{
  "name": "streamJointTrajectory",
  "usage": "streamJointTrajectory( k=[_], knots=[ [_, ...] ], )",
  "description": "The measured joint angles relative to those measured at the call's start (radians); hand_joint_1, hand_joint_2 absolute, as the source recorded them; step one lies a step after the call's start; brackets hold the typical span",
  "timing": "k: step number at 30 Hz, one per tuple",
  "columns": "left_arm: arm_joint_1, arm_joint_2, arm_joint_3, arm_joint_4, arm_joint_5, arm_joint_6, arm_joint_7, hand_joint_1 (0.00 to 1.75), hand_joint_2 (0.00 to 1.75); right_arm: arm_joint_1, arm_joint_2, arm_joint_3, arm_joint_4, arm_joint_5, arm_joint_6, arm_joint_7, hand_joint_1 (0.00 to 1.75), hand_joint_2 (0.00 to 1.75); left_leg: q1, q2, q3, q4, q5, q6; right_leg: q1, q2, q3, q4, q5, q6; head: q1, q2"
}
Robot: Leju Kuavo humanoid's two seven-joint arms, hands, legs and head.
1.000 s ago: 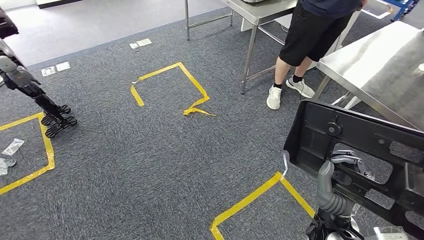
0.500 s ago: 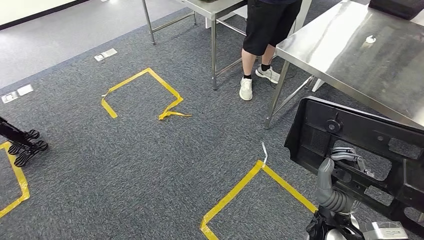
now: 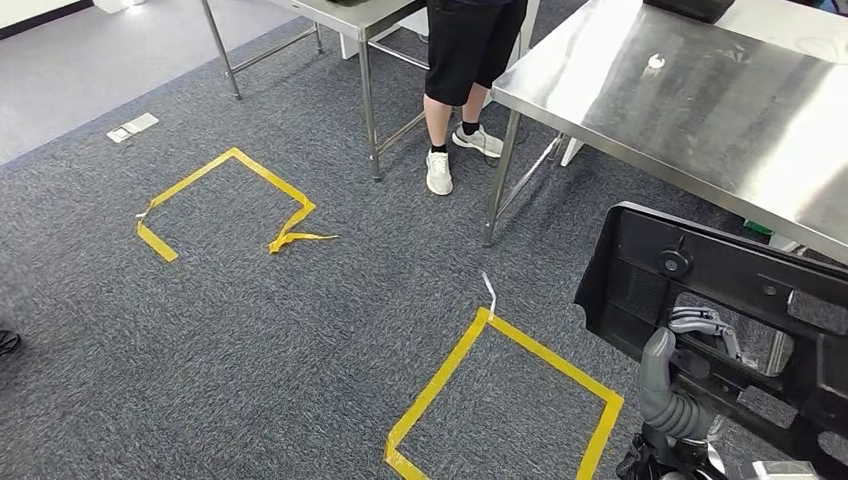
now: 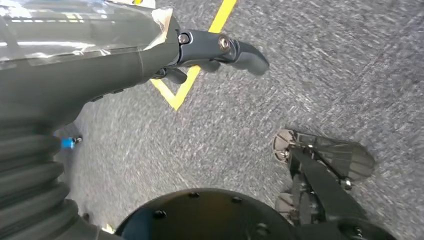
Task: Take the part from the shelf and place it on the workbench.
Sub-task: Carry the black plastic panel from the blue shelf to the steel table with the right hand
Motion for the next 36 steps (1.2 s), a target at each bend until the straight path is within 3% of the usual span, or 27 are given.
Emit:
streamJointTrajectory(
  k=[2, 3, 5, 7, 8, 10, 11, 13, 15, 16, 17, 18, 20, 22, 24, 26, 28, 30, 32, 33, 34, 36],
  knots=[
    [0.0, 0.0, 0.0, 0.0, 0.0, -0.001, -0.001, 0.0, 1.75, 0.009, 0.0, -0.002, -0.002, 0.0, 0.0, 0.0, 1.75, 1.75, -0.002, 0.028, -0.001, 0.0, -0.001, 0.002, -0.001, -0.01, -0.039, 0.086, -0.026, 0.004, 0.0, 0.0],
    [0.0, 0.0, 0.0, 0.0, 0.0, -0.002, -0.002, 0.0, 1.75, 0.013, 0.0, -0.004, -0.003, 0.0, -0.001, 0.0, 1.75, 1.75, -0.003, 0.04, -0.001, 0.0, -0.002, 0.002, -0.002, -0.014, -0.033, 0.077, -0.019, 0.01, 0.001, 0.0],
    [-0.002, 0.001, 0.0, 0.0, 0.0, -0.002, -0.004, 0.0, 1.75, 0.017, 0.0, -0.007, -0.007, 0.0, -0.001, 0.0, 1.75, 1.75, -0.004, 0.064, 0.003, 0.0, -0.005, -0.002, -0.003, -0.042, 0.041, -0.051, 0.025, 0.024, 0.002, 0.0],
    [-0.003, 0.002, 0.0, 0.001, 0.0, -0.003, -0.005, 0.0, 1.75, 0.017, 0.0, -0.007, -0.013, 0.0, -0.002, 0.0, 1.75, 1.75, -0.01, 0.083, 0.01, 0.001, -0.011, -0.011, 0.001, -0.086, 0.112, -0.171, 0.061, 0.023, 0.001, 0.0],
    [-0.004, 0.002, 0.0, 0.001, 0.0, -0.003, -0.005, 0.0, 1.75, 0.017, 0.0, -0.008, -0.015, 0.001, -0.003, 0.0, 1.75, 1.75, -0.014, 0.091, 0.015, 0.0, -0.015, -0.016, 0.004, -0.098, 0.126, -0.195, 0.066, 0.018, -0.001, 0.0],
    [-0.005, 0.002, 0.0, 0.002, 0.0, -0.004, -0.005, 0.0, 1.75, 0.018, -0.001, -0.01, -0.017, 0.0, -0.004, -0.001, 1.75, 1.75, -0.014, 0.109, 0.023, -0.002, -0.019, -0.026, 0.006, -0.08, 0.124, -0.195, 0.068, 0.004, -0.005, 0.0],
    [-0.007, 0.002, 0.0, 0.002, -0.001, -0.004, -0.005, 0.0, 1.75, 0.019, -0.002, -0.011, -0.018, 0.0, -0.005, -0.001, 1.75, 1.75, -0.012, 0.106, 0.024, 0.0, -0.024, -0.031, 0.002, -0.069, 0.124, -0.197, 0.07, -0.003, -0.006, 0.0],
    [-0.009, 0.002, 0.0, 0.002, -0.003, -0.009, -0.005, 0.0, 1.75, 0.022, -0.004, -0.014, -0.021, -0.003, -0.006, -0.002, 1.75, 1.75, -0.007, 0.063, 0.005, 0.049, -0.06, -0.041, -0.007, -0.046, 0.129, -0.201, 0.075, -0.018, -0.008, 0.0],
    [-0.01, 0.002, 0.0, 0.002, -0.004, -0.013, -0.006, 0.0, 1.75, 0.025, -0.005, -0.015, -0.023, -0.007, -0.007, -0.003, 1.75, 1.75, -0.004, 0.01, -0.051, 0.171, -0.124, -0.045, -0.009, -0.025, 0.128, -0.201, 0.077, -0.028, -0.01, 0.0],
    [-0.012, 0.002, 0.0, 0.002, -0.004, -0.015, -0.007, 0.0, 1.75, 0.028, -0.005, -0.016, -0.023, -0.009, -0.007, -0.003, 1.75, 1.75, -0.004, 0.0, -0.081, 0.234, -0.148, -0.046, -0.007, -0.014, 0.127, -0.201, 0.078, -0.031, -0.01, 0.0],
    [-0.013, 0.003, 0.0, 0.002, -0.002, -0.016, -0.008, 0.0, 1.75, 0.032, -0.005, -0.016, -0.023, -0.009, -0.007, -0.003, 1.75, 1.75, -0.004, -0.005, -0.1, 0.271, -0.154, -0.046, -0.006, -0.001, 0.128, -0.201, 0.078, -0.031, -0.01, 0.0],
    [-0.015, 0.003, 0.0, 0.002, -0.001, -0.018, -0.009, 0.0, 1.75, 0.035, -0.005, -0.016, -0.023, -0.01, -0.007, -0.003, 1.75, 1.75, -0.003, -0.006, -0.103, 0.274, -0.14, -0.046, -0.005, 0.011, 0.129, -0.201, 0.078, -0.031, -0.01, 0.0],
    [-0.015, 0.002, 0.0, 0.002, 0.001, -0.018, -0.009, 0.0, 1.75, 0.039, -0.004, -0.016, -0.023, -0.011, -0.006, -0.003, 1.75, 1.75, 0.001, -0.021, -0.06, 0.175, -0.07, -0.043, -0.004, 0.039, 0.133, -0.2, 0.078, -0.03, -0.011, 0.0],
    [-0.013, 0.002, 0.0, 0.002, 0.002, -0.018, -0.009, 0.0, 1.75, 0.039, -0.004, -0.016, -0.023, -0.012, -0.005, -0.003, 1.75, 1.75, 0.007, -0.062, -0.008, 0.055, -0.023, -0.041, -0.001, 0.064, 0.13, -0.197, 0.079, -0.025, -0.01, 0.0],
    [-0.011, 0.0, 0.0, 0.002, 0.002, -0.018, -0.01, 0.0, 1.75, 0.039, -0.004, -0.016, -0.023, -0.012, -0.003, -0.003, 1.75, 1.75, 0.005, -0.082, 0.007, 0.012, -0.022, -0.037, 0.0, 0.084, 0.119, -0.197, 0.085, -0.012, -0.009, 0.0],
    [-0.011, -0.003, 0.0, 0.002, 0.002, -0.018, -0.01, 0.0, 1.75, 0.042, -0.005, -0.016, -0.023, -0.012, -0.002, -0.003, 1.75, 1.75, 0.002, -0.061, 0.01, 0.003, -0.017, -0.024, -0.004, 0.096, 0.107, -0.197, 0.091, 0.001, -0.009, 0.0],
    [-0.011, -0.004, 0.0, 0.002, 0.002, -0.018, -0.01, 0.0, 1.75, 0.042, -0.007, -0.016, -0.023, -0.012, -0.001, -0.003, 1.75, 1.75, 0.003, -0.036, 0.015, -0.006, -0.008, -0.009, -0.001, 0.057, 0.082, -0.16, 0.074, 0.005, -0.006, 0.0],
    [-0.009, -0.005, 0.0, 0.002, 0.002, -0.018, -0.01, 0.0, 1.75, 0.04, -0.008, -0.016, -0.023, -0.012, -0.001, -0.003, 1.75, 1.75, 0.002, -0.01, 0.016, -0.01, -0.005, -0.002, 0.001, 0.005, 0.026, -0.047, 0.025, 0.0, -0.001, 0.0],
    [-0.008, -0.005, 0.0, 0.002, 0.002, -0.019, -0.01, 0.0, 1.75, 0.041, -0.009, -0.016, -0.023, -0.012, -0.001, -0.003, 1.75, 1.75, 0.0, 0.018, 0.014, -0.01, -0.005, -0.001, -0.002, -0.009, -0.031, 0.072, -0.014, 0.002, 0.001, 0.0],
    [-0.008, -0.005, 0.0, 0.002, 0.002, -0.019, -0.01, 0.0, 1.75, 0.042, -0.009, -0.016, -0.022, -0.012, -0.001, -0.003, 1.75, 1.75, 0.0, 0.032, 0.014, -0.01, -0.006, -0.001, -0.005, -0.012, -0.038, 0.087, -0.014, 0.009, 0.001, 0.0],
    [-0.008, -0.005, 0.0, 0.002, 0.002, -0.019, -0.01, 0.0, 1.75, 0.042, -0.009, -0.016, -0.022, -0.012, -0.001, -0.003, 1.75, 1.75, 0.001, 0.044, 0.015, -0.01, -0.007, -0.002, -0.007, -0.017, -0.024, 0.061, 0.001, 0.018, 0.002, 0.0],
    [-0.007, -0.005, 0.0, 0.003, 0.002, -0.02, -0.01, 0.0, 1.75, 0.041, -0.01, -0.017, -0.022, -0.012, -0.001, -0.003, 1.75, 1.75, 0.0, 0.065, 0.019, -0.009, -0.012, -0.009, -0.012, -0.052, 0.052, -0.08, 0.048, 0.035, 0.002, 0.0]
  ],
)
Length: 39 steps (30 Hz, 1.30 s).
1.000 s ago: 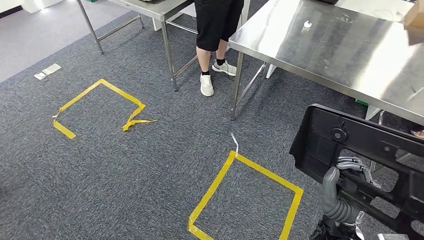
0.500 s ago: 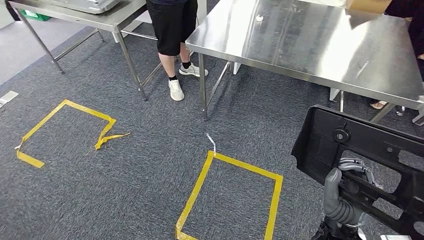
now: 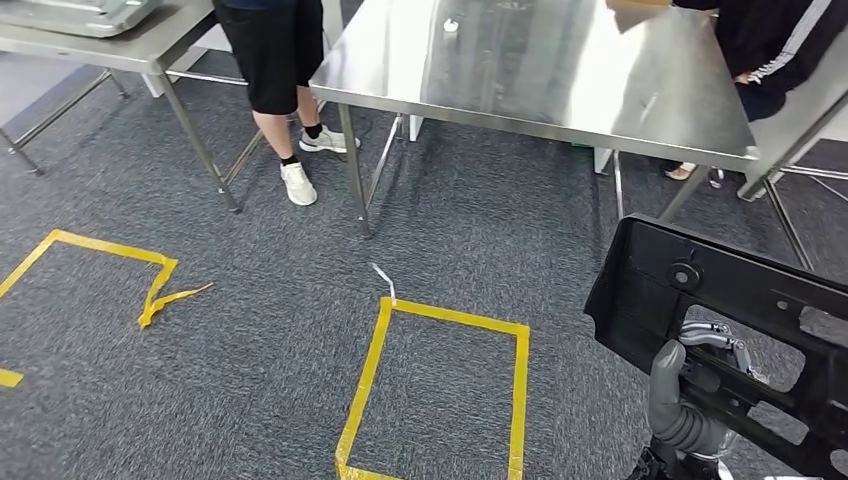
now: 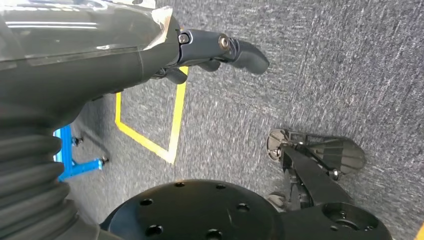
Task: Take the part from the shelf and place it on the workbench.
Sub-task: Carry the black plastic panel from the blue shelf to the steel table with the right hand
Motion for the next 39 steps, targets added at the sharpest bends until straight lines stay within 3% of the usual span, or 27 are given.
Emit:
streamJointTrajectory(
  k=[2, 3, 5, 7, 10, 11, 12, 13, 16, 18, 20, 28, 39],
  knots=[
    [0.0, 0.002, 0.0, 0.001, -0.001, -0.002, -0.001, 0.0, 1.75, -0.001, 0.0, 0.0, -0.001, 0.0, 0.0, 0.0, 1.75, 1.75, -0.007, 0.017, 0.005, 0.001, -0.008, -0.011, 0.003, -0.031, 0.057, -0.103, 0.027, -0.003, 0.0, 0.0],
    [0.0, 0.003, 0.0, 0.001, -0.001, -0.006, -0.004, 0.0, 1.75, 0.0, 0.0, 0.0, -0.001, 0.0, 0.0, 0.0, 1.75, 1.75, -0.01, 0.025, 0.007, 0.0, -0.011, -0.017, 0.007, -0.033, 0.064, -0.116, 0.029, -0.011, -0.001, 0.0],
    [0.0, 0.004, 0.0, 0.001, -0.004, -0.016, -0.015, 0.0, 1.75, 0.004, 0.0, 0.0, -0.004, 0.003, 0.0, 0.0, 1.75, 1.75, -0.009, 0.04, 0.014, -0.002, -0.015, -0.029, 0.007, -0.012, 0.064, -0.117, 0.032, -0.027, -0.005, 0.0],
    [0.0, 0.002, -0.001, 0.001, -0.007, -0.028, -0.026, 0.0, 1.75, 0.01, 0.001, -0.001, -0.01, 0.01, 0.0, 0.0, 1.75, 1.75, -0.003, 0.013, 0.007, 0.027, -0.038, -0.04, -0.001, 0.004, 0.066, -0.12, 0.035, -0.042, -0.007, 0.0],
    [0.001, -0.001, -0.002, 0.001, -0.008, -0.037, -0.037, 0.0, 1.75, 0.015, 0.005, -0.002, -0.017, 0.017, -0.002, 0.0, 1.75, 1.75, 0.001, -0.06, -0.08, 0.208, -0.133, -0.046, -0.002, 0.019, 0.067, -0.121, 0.035, -0.062, -0.011, 0.0],
    [0.001, -0.002, -0.002, 0.001, -0.007, -0.039, -0.04, 0.0, 1.75, 0.016, 0.007, -0.002, -0.017, 0.018, -0.004, 0.0, 1.75, 1.75, 0.001, -0.068, -0.109, 0.263, -0.151, -0.046, 0.0, 0.024, 0.067, -0.121, 0.035, -0.064, -0.011, 0.0],
    [0.0, -0.002, -0.002, 0.001, -0.008, -0.041, -0.042, 0.0, 1.75, 0.017, 0.008, -0.002, -0.017, 0.019, -0.005, 0.0, 1.75, 1.75, 0.001, -0.071, -0.121, 0.286, -0.15, -0.045, 0.001, 0.029, 0.068, -0.121, 0.035, -0.064, -0.011, 0.0],
    [-0.001, -0.002, -0.002, 0.001, -0.008, -0.043, -0.043, 0.0, 1.75, 0.018, 0.008, -0.002, -0.017, 0.019, -0.006, 0.0, 1.75, 1.75, 0.001, -0.071, -0.113, 0.267, -0.127, -0.044, 0.002, 0.035, 0.07, -0.121, 0.034, -0.064, -0.011, 0.0],
    [0.0, -0.002, -0.002, 0.001, -0.008, -0.043, -0.04, 0.0, 1.75, 0.018, 0.01, -0.003, -0.018, 0.019, -0.006, 0.0, 1.75, 1.75, 0.003, -0.077, -0.027, 0.08, -0.027, -0.035, 0.006, 0.048, 0.073, -0.118, 0.034, -0.061, -0.011, 0.0],
    [0.002, -0.002, -0.002, 0.001, -0.008, -0.043, -0.038, 0.0, 1.75, 0.018, 0.01, -0.003, -0.019, 0.019, -0.006, 0.0, 1.75, 1.75, 0.002, -0.082, -0.003, 0.016, -0.01, -0.03, 0.013, 0.052, 0.067, -0.115, 0.034, -0.053, -0.01, 0.0],
    [0.004, -0.004, -0.003, 0.0, -0.008, -0.043, -0.038, 0.0, 1.75, 0.019, 0.01, -0.003, -0.021, 0.02, -0.007, 0.0, 1.75, 1.75, -0.001, -0.082, -0.006, 0.011, -0.009, -0.026, 0.018, 0.054, 0.062, -0.114, 0.034, -0.05, -0.009, 0.0],
    [0.006, -0.007, -0.004, 0.0, -0.01, -0.044, -0.039, 0.0, 1.75, 0.017, 0.012, -0.005, -0.022, 0.035, 0.002, 0.0, 1.75, 1.75, -0.014, -0.081, -0.007, 0.01, -0.005, -0.012, 0.012, 0.054, 0.067, -0.125, 0.042, -0.039, -0.01, 0.0],
    [0.007, -0.01, -0.003, 0.0, -0.001, -0.04, -0.044, 0.0, 1.75, -0.006, 0.012, -0.004, -0.016, 0.047, 0.015, 0.0, 1.75, 1.75, -0.015, -0.081, -0.007, 0.01, -0.006, -0.011, 0.012, 0.054, 0.066, -0.125, 0.043, -0.036, -0.01, 0.0]
  ],
)
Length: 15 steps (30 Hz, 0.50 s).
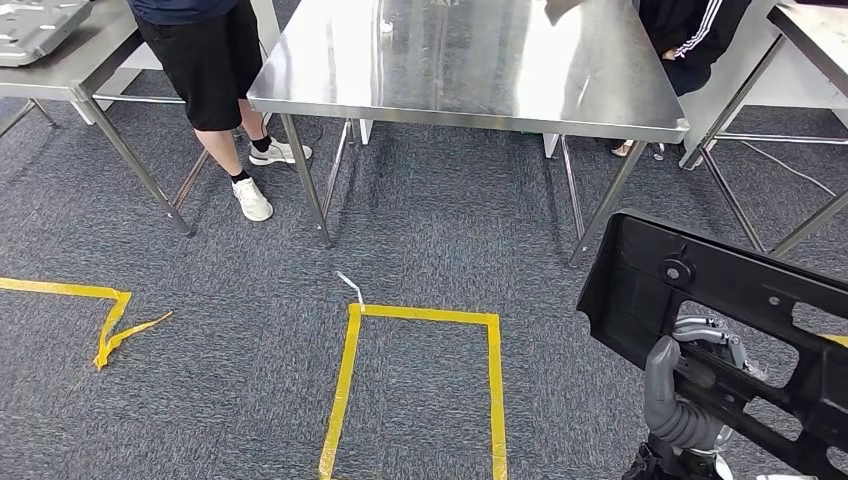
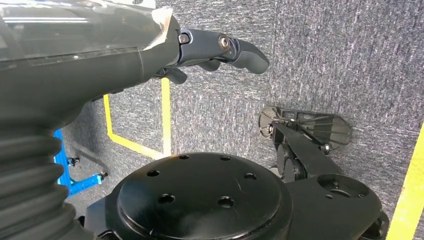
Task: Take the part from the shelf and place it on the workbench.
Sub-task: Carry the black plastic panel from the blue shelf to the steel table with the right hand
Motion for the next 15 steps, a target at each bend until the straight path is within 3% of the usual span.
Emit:
streamJointTrajectory(
  k=[12, 15],
  knots=[
    [0.0, -0.002, 0.0, 0.0, 0.003, 0.005, -0.001, 0.0, 1.75, -0.007, 0.001, 0.002, 0.003, 0.006, 0.0, 0.002, 1.75, 1.75, 0.002, 0.0, 0.0, 0.001, 0.0, 0.001, 0.002, 0.0, 0.001, -0.002, 0.001, 0.002, 0.0, 0.0],
    [-0.002, -0.003, 0.0, 0.0, 0.004, 0.005, -0.004, 0.0, 1.75, -0.012, 0.004, 0.004, 0.002, 0.012, -0.001, 0.003, 1.75, 1.75, 0.004, 0.003, 0.008, -0.015, 0.008, 0.016, -0.002, 0.001, 0.003, -0.011, 0.006, 0.014, 0.0, 0.0]
  ],
)
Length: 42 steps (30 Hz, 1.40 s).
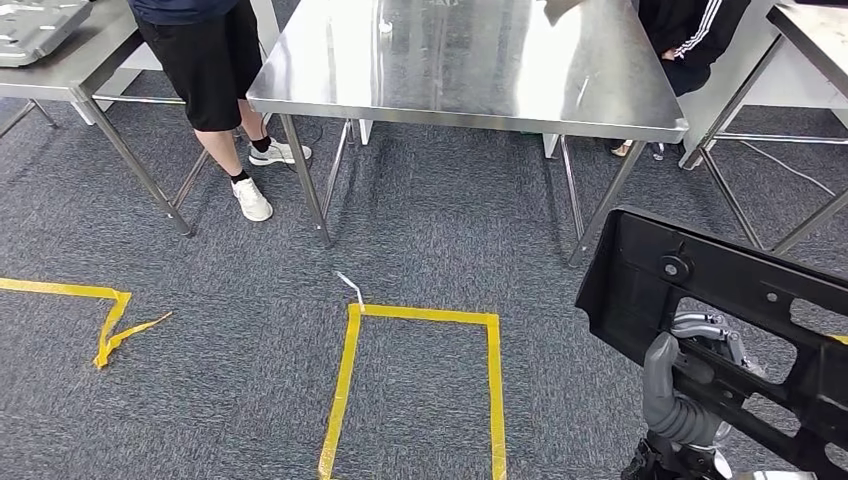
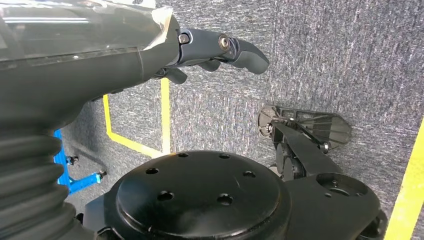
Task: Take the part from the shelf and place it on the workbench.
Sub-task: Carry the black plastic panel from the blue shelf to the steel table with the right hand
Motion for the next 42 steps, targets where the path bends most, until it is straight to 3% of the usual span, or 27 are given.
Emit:
streamJointTrajectory(
  k=[2, 4, 6, 7, 8, 10, 11, 13, 15, 17, 18, 20, 21, 22, 23, 25, 27, 29, 32, 35, 38, 40, 42],
  knots=[
    [-0.001, -0.002, 0.0, 0.0, 0.0, 0.0, -0.002, 0.0, 1.75, -0.002, 0.002, 0.001, -0.001, 0.004, -0.002, 0.0, 1.75, 1.75, 0.009, 0.005, 0.012, -0.024, 0.013, 0.009, 0.002, -0.006, -0.022, 0.041, -0.022, 0.0, 0.003, 0.0],
    [-0.001, -0.003, 0.0, 0.0, 0.0, 0.001, -0.002, 0.0, 1.75, 0.001, 0.002, 0.002, -0.002, 0.007, -0.003, 0.001, 1.75, 1.75, 0.012, 0.009, 0.016, -0.031, 0.016, 0.012, -0.002, -0.011, -0.085, 0.164, -0.071, -0.005, 0.006, 0.0],
    [-0.001, -0.005, 0.0, 0.0, 0.0, 0.002, -0.002, 0.0, 1.75, 0.008, 0.003, 0.002, -0.002, 0.008, -0.003, 0.001, 1.75, 1.75, 0.014, 0.013, 0.016, -0.031, 0.014, 0.008, -0.009, -0.013, -0.141, 0.27, -0.099, 0.001, 0.006, 0.0],
    [-0.001, -0.005, 0.0, 0.0, 0.0, 0.003, -0.002, 0.0, 1.75, 0.011, 0.003, 0.002, -0.002, 0.009, -0.003, 0.002, 1.75, 1.75, 0.016, 0.014, 0.017, -0.03, 0.011, 0.003, -0.014, -0.015, -0.145, 0.273, -0.093, 0.01, 0.006, 0.0],
    [-0.001, -0.006, 0.0, 0.0, 0.0, 0.003, -0.002, 0.0, 1.75, 0.014, 0.003, 0.002, -0.002, 0.011, -0.002, 0.002, 1.75, 1.75, 0.02, 0.014, 0.02, -0.029, 0.008, -0.003, -0.02, -0.018, -0.127, 0.235, -0.072, 0.023, 0.007, 0.0],
    [-0.001, -0.007, 0.0, 0.001, 0.0, 0.005, -0.002, 0.0, 1.75, 0.016, 0.004, 0.002, -0.003, 0.015, 0.005, 0.004, 1.75, 1.75, 0.026, 0.015, 0.026, -0.021, -0.005, -0.023, -0.03, -0.026, -0.055, 0.1, -0.024, 0.048, 0.01, 0.0],
    [-0.002, -0.006, 0.0, 0.002, 0.0, 0.006, -0.002, 0.0, 1.75, 0.018, 0.005, 0.001, -0.004, 0.018, 0.009, 0.004, 1.75, 1.75, 0.026, 0.015, 0.028, -0.017, -0.013, -0.033, -0.033, -0.026, -0.027, 0.049, -0.012, 0.048, 0.011, 0.0],
    [-0.004, -0.005, 0.0, 0.004, 0.001, 0.008, -0.004, 0.0, 1.75, 0.02, 0.007, -0.001, -0.006, 0.022, 0.016, 0.005, 1.75, 1.75, 0.024, 0.015, 0.031, -0.014, -0.024, -0.048, -0.03, -0.021, -0.008, 0.022, -0.017, 0.028, 0.011, 0.0],
    [-0.006, -0.008, 0.0, 0.004, 0.005, 0.008, -0.005, 0.0, 1.75, 0.023, 0.007, -0.005, -0.008, 0.023, 0.021, 0.005, 1.75, 1.75, 0.03, 0.016, 0.037, -0.016, -0.029, -0.054, -0.028, -0.016, -0.006, 0.024, -0.023, 0.005, 0.006, 0.0],
    [-0.01, -0.01, 0.0, 0.004, 0.007, 0.008, -0.005, 0.0, 1.75, 0.023, 0.01, -0.009, -0.011, 0.024, 0.027, 0.005, 1.75, 1.75, 0.034, 0.016, 0.017, 0.03, -0.055, -0.057, -0.027, -0.014, 0.003, 0.024, -0.03, -0.014, 0.004, 0.0],
    [-0.012, -0.01, 0.0, 0.004, 0.007, 0.009, -0.005, 0.0, 1.75, 0.024, 0.012, -0.011, -0.013, 0.024, 0.029, 0.005, 1.75, 1.75, 0.034, 0.015, -0.014, 0.088, -0.079, -0.057, -0.024, -0.014, 0.008, 0.024, -0.034, -0.022, 0.002, 0.0],
    [-0.012, -0.012, 0.0, 0.004, 0.008, 0.01, -0.005, 0.0, 1.75, 0.023, 0.015, -0.012, -0.014, 0.026, 0.032, 0.005, 1.75, 1.75, 0.03, 0.014, -0.105, 0.237, -0.129, -0.053, -0.016, -0.014, 0.016, 0.024, -0.042, -0.034, 0.0, 0.0],
    [-0.013, -0.012, 0.0, 0.004, 0.008, 0.01, -0.006, 0.0, 1.75, 0.024, 0.017, -0.013, -0.014, 0.026, 0.033, 0.005, 1.75, 1.75, 0.028, 0.014, -0.144, 0.291, -0.136, -0.049, -0.01, -0.014, 0.02, 0.024, -0.046, -0.039, 0.0, 0.0],
    [-0.014, -0.012, 0.0, 0.004, 0.008, 0.01, -0.007, 0.0, 1.75, 0.024, 0.018, -0.013, -0.014, 0.027, 0.034, 0.006, 1.75, 1.75, 0.025, 0.012, -0.165, 0.307, -0.122, -0.042, -0.005, -0.013, 0.026, 0.024, -0.05, -0.043, 0.0, 0.0],
    [-0.015, -0.013, 0.0, 0.004, 0.008, 0.01, -0.008, 0.0, 1.75, 0.024, 0.02, -0.014, -0.014, 0.028, 0.035, 0.006, 1.75, 1.75, 0.02, 0.011, -0.166, 0.283, -0.089, -0.032, -0.001, -0.012, 0.033, 0.024, -0.055, -0.046, 0.0, 0.0],
    [-0.016, -0.012, 0.0, 0.005, 0.007, 0.01, -0.007, 0.0, 1.75, 0.023, 0.024, -0.014, -0.016, 0.031, 0.036, 0.008, 1.75, 1.75, 0.006, 0.007, -0.125, 0.157, -0.001, -0.004, 0.003, -0.009, 0.046, 0.023, -0.065, -0.048, 0.0, 0.0],
    [-0.016, -0.011, 0.0, 0.007, 0.007, 0.01, -0.006, 0.0, 1.75, 0.023, 0.027, -0.015, -0.02, 0.037, 0.038, 0.011, 1.75, 1.75, -0.008, 0.008, -0.084, 0.053, 0.032, 0.013, 0.008, -0.006, 0.049, 0.021, -0.076, -0.041, 0.001, 0.0],
    [-0.016, -0.011, 0.0, 0.008, 0.008, 0.01, -0.006, 0.0, 1.75, 0.025, 0.03, -0.015, -0.025, 0.042, 0.039, 0.013, 1.75, 1.75, -0.015, 0.009, -0.069, 0.021, 0.023, 0.016, 0.01, -0.005, 0.056, 0.026, -0.075, -0.025, 0.0, 0.0],
    [-0.016, -0.011, 0.0, 0.009, 0.008, 0.01, -0.005, 0.0, 1.75, 0.025, 0.031, -0.016, -0.031, 0.044, 0.04, 0.016, 1.75, 1.75, -0.009, 0.007, -0.036, 0.001, 0.027, 0.019, 0.006, -0.011, 0.052, 0.059, -0.086, -0.009, 0.002, 0.0],
    [-0.017, -0.012, 0.0, 0.01, 0.008, 0.01, -0.005, 0.0, 1.75, 0.021, 0.031, -0.017, -0.033, 0.045, 0.042, 0.017, 1.75, 1.75, -0.005, 0.008, -0.021, -0.003, 0.023, 0.021, 0.003, -0.014, 0.007, 0.143, -0.119, -0.006, 0.007, 0.0],
    [-0.017, -0.012, 0.0, 0.01, 0.008, 0.01, -0.005, 0.0, 1.75, 0.021, 0.031, -0.017, -0.033, 0.045, 0.042, 0.017, 1.75, 1.75, -0.005, 0.008, -0.02, -0.002, 0.022, 0.021, 0.002, -0.014, -0.004, 0.161, -0.125, -0.006, 0.007, 0.0],
    [-0.016, -0.014, 0.0, 0.01, 0.008, 0.009, -0.005, 0.0, 1.75, 0.022, 0.031, -0.018, -0.033, 0.045, 0.045, 0.018, 1.75, 1.75, -0.005, 0.007, -0.013, -0.002, 0.014, 0.019, 0.0, -0.015, -0.055, 0.222, -0.14, -0.003, 0.007, 0.0],
    [-0.015, -0.015, 0.0, 0.01, 0.01, 0.009, -0.006, 0.0, 1.75, 0.021, 0.031, -0.018, -0.032, 0.047, 0.052, 0.022, 1.75, 1.75, -0.002, 0.007, 0.014, -0.003, -0.013, 0.005, -0.005, -0.024, -0.064, 0.155, -0.088, 0.017, 0.008, 0.0]
  ],
)
